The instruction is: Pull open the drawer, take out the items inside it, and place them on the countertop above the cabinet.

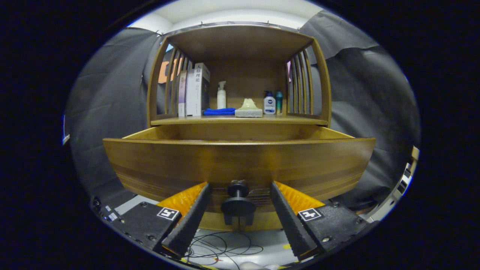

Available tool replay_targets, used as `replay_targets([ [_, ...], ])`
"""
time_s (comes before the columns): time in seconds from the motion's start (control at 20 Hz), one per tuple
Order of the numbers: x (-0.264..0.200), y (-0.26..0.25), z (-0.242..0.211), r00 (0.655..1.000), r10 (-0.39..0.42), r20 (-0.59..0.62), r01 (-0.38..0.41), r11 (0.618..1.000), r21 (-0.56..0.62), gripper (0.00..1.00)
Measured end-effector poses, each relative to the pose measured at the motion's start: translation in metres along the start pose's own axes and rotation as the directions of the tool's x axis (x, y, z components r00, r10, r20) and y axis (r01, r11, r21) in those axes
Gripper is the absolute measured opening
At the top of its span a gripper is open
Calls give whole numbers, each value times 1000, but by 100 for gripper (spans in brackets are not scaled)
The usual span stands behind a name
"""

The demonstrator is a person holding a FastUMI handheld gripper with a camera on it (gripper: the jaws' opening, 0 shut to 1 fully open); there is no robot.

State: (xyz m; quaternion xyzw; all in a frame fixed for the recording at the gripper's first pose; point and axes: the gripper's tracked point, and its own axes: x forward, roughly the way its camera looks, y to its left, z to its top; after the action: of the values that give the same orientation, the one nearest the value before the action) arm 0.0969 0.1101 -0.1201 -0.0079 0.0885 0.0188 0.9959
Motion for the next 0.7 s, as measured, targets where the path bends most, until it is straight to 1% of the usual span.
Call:
replay_targets([
  [0.3, 7, 1, 4, 1000, -2, 3, 2, 1000, -4, 100],
  [0.45, 27, 2, 11, 1000, 0, 2, 1, 1000, -3, 100],
  [0.55, 39, 1, 23, 1000, -4, 29, 5, 1000, -10, 100],
  [0.6, 46, 1, 22, 1000, -4, 2, 4, 1000, -7, 100],
  [0.7, 57, -1, 17, 1000, -6, 8, 6, 1000, -1, 100],
])
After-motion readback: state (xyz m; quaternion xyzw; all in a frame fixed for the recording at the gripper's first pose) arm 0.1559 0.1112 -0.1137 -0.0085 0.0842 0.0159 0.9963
